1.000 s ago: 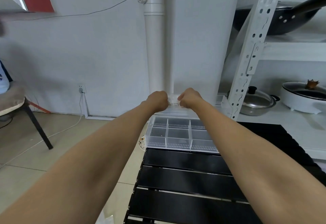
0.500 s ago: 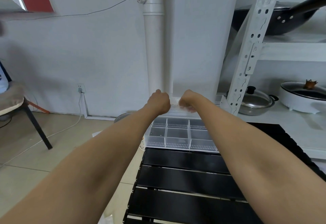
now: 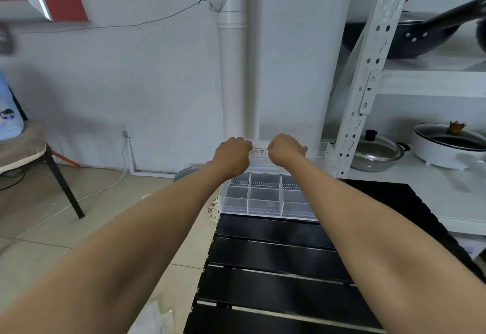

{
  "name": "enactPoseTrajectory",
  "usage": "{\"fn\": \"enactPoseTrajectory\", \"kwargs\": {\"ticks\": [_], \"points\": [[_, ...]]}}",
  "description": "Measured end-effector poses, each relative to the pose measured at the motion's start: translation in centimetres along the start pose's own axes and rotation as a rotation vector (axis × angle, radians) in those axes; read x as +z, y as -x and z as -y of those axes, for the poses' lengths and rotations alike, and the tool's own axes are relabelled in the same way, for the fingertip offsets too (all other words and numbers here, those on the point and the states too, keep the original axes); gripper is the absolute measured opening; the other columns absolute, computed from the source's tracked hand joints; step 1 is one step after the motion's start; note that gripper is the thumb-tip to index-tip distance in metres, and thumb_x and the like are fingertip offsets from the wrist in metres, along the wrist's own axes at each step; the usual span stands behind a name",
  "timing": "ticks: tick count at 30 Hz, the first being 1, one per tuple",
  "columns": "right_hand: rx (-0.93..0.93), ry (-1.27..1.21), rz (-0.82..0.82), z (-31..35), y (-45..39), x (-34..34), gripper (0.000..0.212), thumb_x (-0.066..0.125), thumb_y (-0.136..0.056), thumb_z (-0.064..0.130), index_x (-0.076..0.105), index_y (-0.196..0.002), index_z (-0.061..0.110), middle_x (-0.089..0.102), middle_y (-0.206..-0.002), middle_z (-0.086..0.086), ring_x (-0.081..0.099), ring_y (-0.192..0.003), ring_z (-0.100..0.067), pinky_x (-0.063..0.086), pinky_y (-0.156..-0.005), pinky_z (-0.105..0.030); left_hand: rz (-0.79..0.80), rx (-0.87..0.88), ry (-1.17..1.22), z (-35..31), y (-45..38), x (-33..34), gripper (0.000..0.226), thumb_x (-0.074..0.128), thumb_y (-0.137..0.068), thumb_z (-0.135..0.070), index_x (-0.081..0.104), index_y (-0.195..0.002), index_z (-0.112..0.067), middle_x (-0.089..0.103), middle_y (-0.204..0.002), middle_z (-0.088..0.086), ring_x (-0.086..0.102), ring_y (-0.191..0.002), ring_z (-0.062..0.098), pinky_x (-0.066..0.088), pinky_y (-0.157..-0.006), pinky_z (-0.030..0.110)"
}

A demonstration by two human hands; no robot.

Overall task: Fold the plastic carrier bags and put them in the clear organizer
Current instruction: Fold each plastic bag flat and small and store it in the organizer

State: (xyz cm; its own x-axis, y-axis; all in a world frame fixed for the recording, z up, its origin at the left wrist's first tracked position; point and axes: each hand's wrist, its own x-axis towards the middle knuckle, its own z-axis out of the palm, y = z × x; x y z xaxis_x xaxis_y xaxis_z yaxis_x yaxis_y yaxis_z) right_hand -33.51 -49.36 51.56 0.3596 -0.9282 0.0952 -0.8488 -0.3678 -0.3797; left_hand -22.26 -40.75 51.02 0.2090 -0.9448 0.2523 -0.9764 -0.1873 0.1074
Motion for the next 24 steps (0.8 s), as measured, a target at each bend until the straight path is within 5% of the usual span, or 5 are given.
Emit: {"fn": "enactPoseTrajectory", "kwargs": {"ticks": [4,15,21,24], "points": [[-0.049,-0.01,-0.033,-0.4,1.7,-0.8,0.034,0.049,-0.087,0.005,0.066,-0.115,0.016,0.057,-0.125,-0.006,0.054,-0.112,-0.029,0.035,-0.09,-0.037,-0.015,-0.035,0.154,0.9,3.1,-0.8,0.047,0.037,-0.091,0.001,0.054,-0.132,-0.014,0.05,-0.134,0.009,0.049,-0.119,0.026,0.04,-0.098,0.034],[-0.207,-0.053,-0.049,2.0,11.6,-0.2,0.034,0.046,-0.091,0.002,0.067,-0.116,0.011,0.049,-0.13,-0.011,0.058,-0.107,-0.033,0.05,-0.091,-0.039,-0.103,-0.173,0.447,1.8,14.2,-1.7,0.037,0.044,-0.095,-0.014,0.055,-0.131,-0.015,0.049,-0.134,0.006,0.058,-0.108,0.02,0.043,-0.095,0.029],[-0.414,0.036,-0.039,7.2,19.0,2.6,0.029,0.049,-0.091,0.005,0.067,-0.113,0.01,0.055,-0.119,-0.012,0.057,-0.107,-0.031,0.048,-0.088,-0.038,-0.193,-0.186,0.531,2.8,19.9,-1.8,0.037,0.047,-0.089,-0.015,0.058,-0.125,-0.014,0.057,-0.128,0.004,0.055,-0.114,0.02,0.046,-0.098,0.038],[-0.509,0.046,-0.064,10.1,22.6,4.0,0.028,0.049,-0.091,0.007,0.067,-0.111,0.013,0.061,-0.114,-0.008,0.058,-0.106,-0.027,0.042,-0.086,-0.035,-0.255,-0.297,0.588,4.0,23.2,-2.4,0.035,0.048,-0.091,-0.004,0.06,-0.123,-0.014,0.06,-0.125,0.001,0.056,-0.114,0.017,0.043,-0.096,0.028]]}}
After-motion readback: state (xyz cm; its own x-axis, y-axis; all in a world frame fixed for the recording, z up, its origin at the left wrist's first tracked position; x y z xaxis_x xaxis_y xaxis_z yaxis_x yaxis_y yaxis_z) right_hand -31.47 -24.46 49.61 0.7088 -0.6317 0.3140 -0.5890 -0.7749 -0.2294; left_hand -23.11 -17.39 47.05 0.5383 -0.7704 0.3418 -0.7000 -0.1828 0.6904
